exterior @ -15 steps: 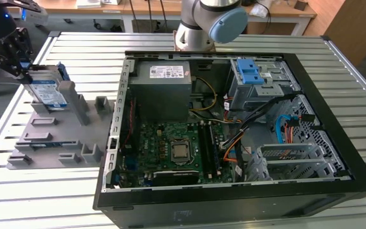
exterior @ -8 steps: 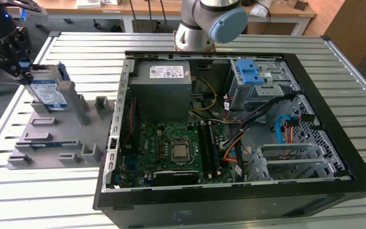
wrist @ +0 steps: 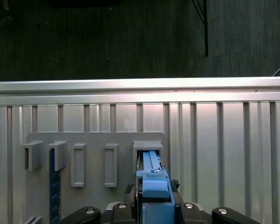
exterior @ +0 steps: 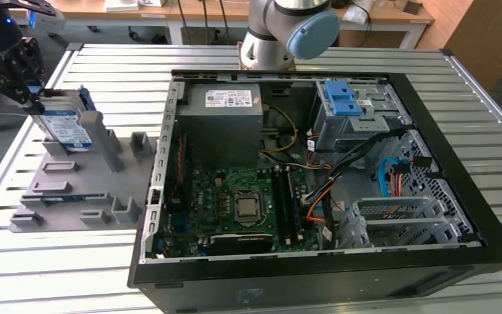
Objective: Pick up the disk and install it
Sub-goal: 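Pick up the disk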
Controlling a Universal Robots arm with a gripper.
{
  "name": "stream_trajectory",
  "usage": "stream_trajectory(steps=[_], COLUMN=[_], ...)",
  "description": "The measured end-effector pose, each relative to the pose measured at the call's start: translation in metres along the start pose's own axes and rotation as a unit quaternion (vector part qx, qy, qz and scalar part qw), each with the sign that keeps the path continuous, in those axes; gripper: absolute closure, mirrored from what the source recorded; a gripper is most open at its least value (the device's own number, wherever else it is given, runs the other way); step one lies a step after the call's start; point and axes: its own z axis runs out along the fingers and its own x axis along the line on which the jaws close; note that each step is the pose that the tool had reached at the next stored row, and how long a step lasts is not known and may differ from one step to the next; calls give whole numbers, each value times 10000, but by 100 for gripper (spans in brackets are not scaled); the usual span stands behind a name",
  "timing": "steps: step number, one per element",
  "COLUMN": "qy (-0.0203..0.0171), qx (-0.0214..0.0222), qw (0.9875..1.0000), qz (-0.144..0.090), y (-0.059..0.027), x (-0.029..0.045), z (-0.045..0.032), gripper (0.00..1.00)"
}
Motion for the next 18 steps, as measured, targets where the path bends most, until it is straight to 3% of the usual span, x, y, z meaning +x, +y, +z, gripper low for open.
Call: stream_trajectory(steps=[1, 18], qy=[0, 0], qx=[1, 1], qw=[10000, 10000], qz=[0, 0], y=[0, 0], x=[0, 0], z=[0, -44], gripper=[63, 63])
